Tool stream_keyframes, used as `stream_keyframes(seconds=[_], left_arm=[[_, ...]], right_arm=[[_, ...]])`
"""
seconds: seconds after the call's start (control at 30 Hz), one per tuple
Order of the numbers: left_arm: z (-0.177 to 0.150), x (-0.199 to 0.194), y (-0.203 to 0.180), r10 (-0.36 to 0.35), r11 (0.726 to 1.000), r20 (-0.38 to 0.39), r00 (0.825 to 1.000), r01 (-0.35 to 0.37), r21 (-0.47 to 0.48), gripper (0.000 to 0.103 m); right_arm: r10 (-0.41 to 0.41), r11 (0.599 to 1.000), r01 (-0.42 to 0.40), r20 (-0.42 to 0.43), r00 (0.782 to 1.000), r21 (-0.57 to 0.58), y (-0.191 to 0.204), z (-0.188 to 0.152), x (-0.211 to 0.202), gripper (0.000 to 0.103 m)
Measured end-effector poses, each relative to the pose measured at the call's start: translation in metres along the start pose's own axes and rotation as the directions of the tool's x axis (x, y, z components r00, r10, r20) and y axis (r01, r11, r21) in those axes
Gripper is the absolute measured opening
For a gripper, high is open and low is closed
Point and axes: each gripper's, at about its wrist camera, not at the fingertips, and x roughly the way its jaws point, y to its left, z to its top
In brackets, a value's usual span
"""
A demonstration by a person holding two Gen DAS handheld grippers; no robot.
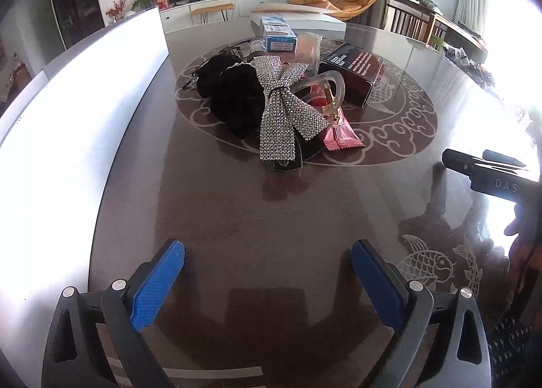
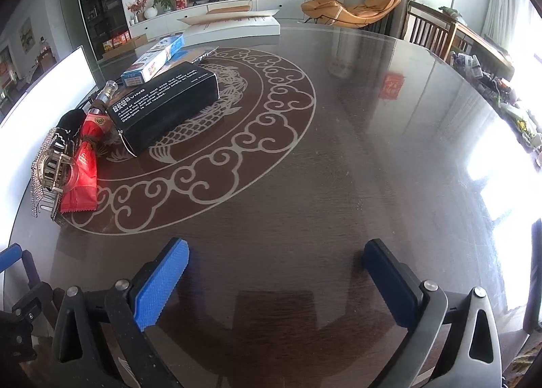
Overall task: Organize objects
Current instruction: 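Return the left tool to the table and grasp the rhinestone bow clip, then lift the bow clip with the left tool while the right tool grasps the red snack packet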
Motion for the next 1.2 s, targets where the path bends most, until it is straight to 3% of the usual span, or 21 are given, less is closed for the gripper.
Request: stream_keyframes(seconds=[0.17, 0.33, 0.53, 0.7, 0.8, 0.83, 1.1, 1.2], left_arm=[[0.005, 0.003, 0.003, -0.002, 1.0, -0.015, 1.0, 0.002, -0.005, 0.101], [0.015, -0.003, 0.016, -0.068, 0.995, -0.017, 0.998, 0.067, -0.077, 0.101], [0.068, -0.02, 0.009, -0.059, 0.996, 0.084, 0.995, 0.063, -0.055, 0.101], [0.106, 0.016, 0.004, 0.003, 0.998, 0.03, 1.0, -0.001, -0.067, 0.099], [0.102, 0.024, 0.001, -0.04, 0.998, 0.021, 0.999, 0.041, -0.056, 0.056], [0.099, 0.021, 0.0, -0.053, 0.997, 0.02, 0.998, 0.054, -0.052, 0.049], [0.038, -0.021, 0.013, -0.03, 0.998, -0.035, 0.999, 0.028, -0.063, 0.051], [0.027, -0.019, 0.02, 0.014, 0.999, -0.049, 0.999, -0.016, -0.039, 0.07]], right_arm=[[0.0, 1.0, 0.0, 0.001, 1.0, 0.001, 0.0, -0.001, 0.0, 0.103], [-0.001, 1.0, 0.001, 0.002, 1.0, 0.002, 0.0, -0.001, -0.001, 0.103], [-0.001, 1.0, 0.001, 0.002, 1.0, 0.002, 0.0, -0.001, -0.001, 0.103], [-0.001, 1.0, 0.001, 0.002, 1.0, 0.002, 0.0, -0.001, -0.001, 0.103], [-0.002, 1.0, 0.002, 0.002, 1.0, 0.003, 0.0, -0.001, -0.002, 0.103], [-0.002, 1.0, 0.002, 0.002, 1.0, 0.003, 0.0, -0.001, -0.001, 0.103], [-0.002, 1.0, 0.002, 0.003, 1.0, 0.005, -0.001, -0.001, -0.002, 0.103], [-0.002, 1.0, 0.002, 0.003, 1.0, 0.005, -0.001, -0.001, -0.002, 0.103]])
